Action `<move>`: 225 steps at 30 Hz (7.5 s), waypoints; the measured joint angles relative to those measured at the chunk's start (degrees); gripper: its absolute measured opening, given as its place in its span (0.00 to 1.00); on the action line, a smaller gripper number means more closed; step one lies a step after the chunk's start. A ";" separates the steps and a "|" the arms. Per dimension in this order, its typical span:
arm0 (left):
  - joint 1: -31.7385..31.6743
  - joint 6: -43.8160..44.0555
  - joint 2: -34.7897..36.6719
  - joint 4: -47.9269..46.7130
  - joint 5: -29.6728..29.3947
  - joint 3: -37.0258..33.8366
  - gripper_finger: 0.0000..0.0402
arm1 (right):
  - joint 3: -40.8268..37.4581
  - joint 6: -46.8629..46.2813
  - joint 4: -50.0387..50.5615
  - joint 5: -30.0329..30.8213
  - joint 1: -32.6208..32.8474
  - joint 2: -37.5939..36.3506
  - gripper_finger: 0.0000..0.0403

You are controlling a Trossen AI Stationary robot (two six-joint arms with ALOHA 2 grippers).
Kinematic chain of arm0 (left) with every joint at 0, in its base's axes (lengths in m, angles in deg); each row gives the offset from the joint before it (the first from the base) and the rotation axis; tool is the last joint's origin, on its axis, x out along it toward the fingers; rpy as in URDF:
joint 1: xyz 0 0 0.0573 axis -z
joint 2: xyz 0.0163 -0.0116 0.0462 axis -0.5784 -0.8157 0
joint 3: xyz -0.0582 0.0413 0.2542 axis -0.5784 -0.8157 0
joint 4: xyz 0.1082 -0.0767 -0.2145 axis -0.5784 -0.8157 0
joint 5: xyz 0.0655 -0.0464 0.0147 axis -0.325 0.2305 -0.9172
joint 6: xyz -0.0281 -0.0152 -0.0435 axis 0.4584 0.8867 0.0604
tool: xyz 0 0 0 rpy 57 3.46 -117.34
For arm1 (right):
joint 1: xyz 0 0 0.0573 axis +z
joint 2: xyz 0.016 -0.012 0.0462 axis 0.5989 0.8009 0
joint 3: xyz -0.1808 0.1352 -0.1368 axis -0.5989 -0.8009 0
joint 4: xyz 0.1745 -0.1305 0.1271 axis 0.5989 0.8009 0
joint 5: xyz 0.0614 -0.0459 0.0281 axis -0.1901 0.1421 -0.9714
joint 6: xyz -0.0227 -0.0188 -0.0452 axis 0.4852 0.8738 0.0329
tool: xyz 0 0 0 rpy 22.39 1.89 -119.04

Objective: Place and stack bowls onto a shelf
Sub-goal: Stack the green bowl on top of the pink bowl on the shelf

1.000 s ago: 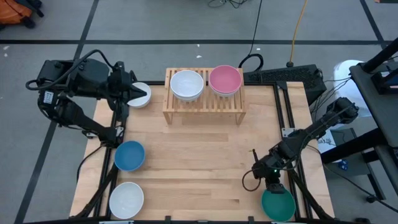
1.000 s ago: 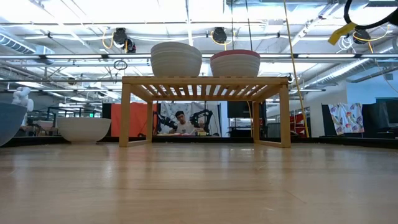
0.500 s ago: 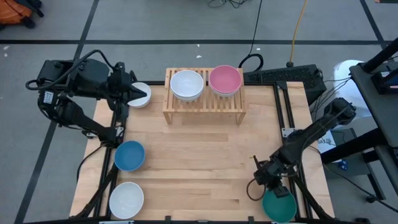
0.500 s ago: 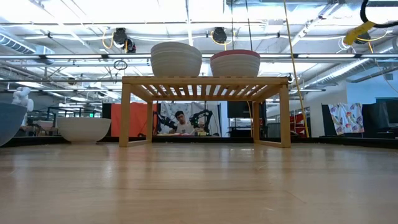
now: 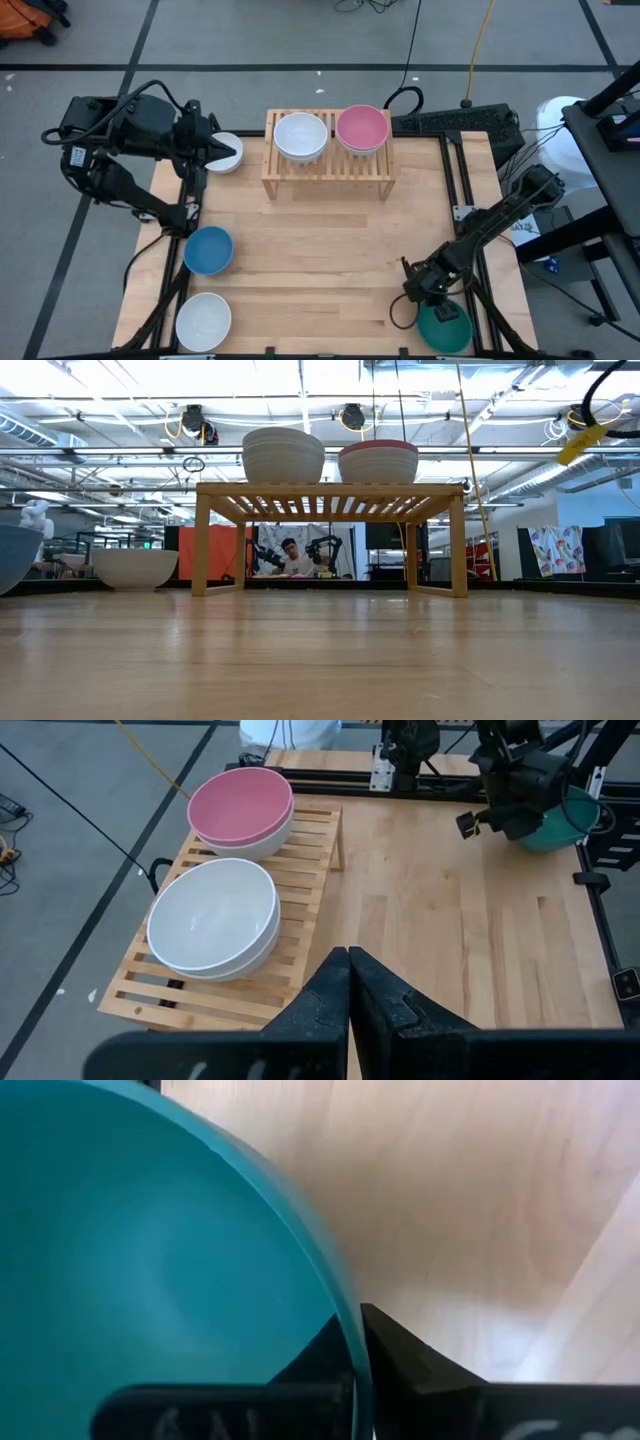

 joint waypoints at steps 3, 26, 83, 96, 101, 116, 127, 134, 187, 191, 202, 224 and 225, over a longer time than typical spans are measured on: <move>0.00 0.02 0.00 0.00 -0.02 0.00 0.01 | 0.02 -1.66 -2.37 0.62 -0.91 -0.57 0.00; 0.00 -1.44 0.00 0.00 -0.02 0.00 0.01 | 43.11 -1.23 44.08 34.99 -20.82 -6.36 0.00; 0.00 4.85 -0.01 0.00 -0.07 0.00 0.01 | 91.28 46.53 46.90 16.55 -83.66 24.64 0.00; 0.00 5.14 -0.02 0.00 -0.08 0.01 0.01 | 91.23 50.39 53.05 15.30 -86.39 29.32 0.00; 0.00 5.33 -0.02 0.00 -0.08 0.00 0.01 | 91.23 54.51 56.24 10.44 -86.27 30.92 0.00; -0.01 7.50 -0.02 0.00 -0.07 0.00 0.01 | 90.77 53.10 55.41 10.45 -86.16 31.47 0.11; -0.02 7.56 -0.02 0.00 -0.07 0.02 0.01 | 90.75 53.29 54.69 10.76 -83.78 26.73 0.28; -0.01 6.89 -0.25 0.88 -3.22 0.02 0.01 | 90.75 53.33 54.53 10.75 -82.34 22.16 0.31; -25.62 -6.49 -46.82 78.17 1.76 0.00 0.01 | 90.77 56.30 57.17 10.72 -76.43 -4.87 0.00; -25.57 -7.72 -46.69 74.18 -1.16 0.00 0.01 | 90.77 56.30 57.19 10.72 -76.43 -5.59 0.00; -25.75 -7.80 -47.88 71.62 -3.03 -0.52 0.01 | 90.77 56.30 57.19 10.72 -76.43 -7.26 0.00; -25.85 -7.34 -48.54 67.53 -3.17 -0.52 0.01 | 90.77 56.25 57.28 10.72 -76.44 -7.56 0.00; -25.83 -7.45 -48.54 67.35 -3.17 -0.52 0.01 | 90.77 56.26 57.28 10.71 -76.43 -7.56 0.00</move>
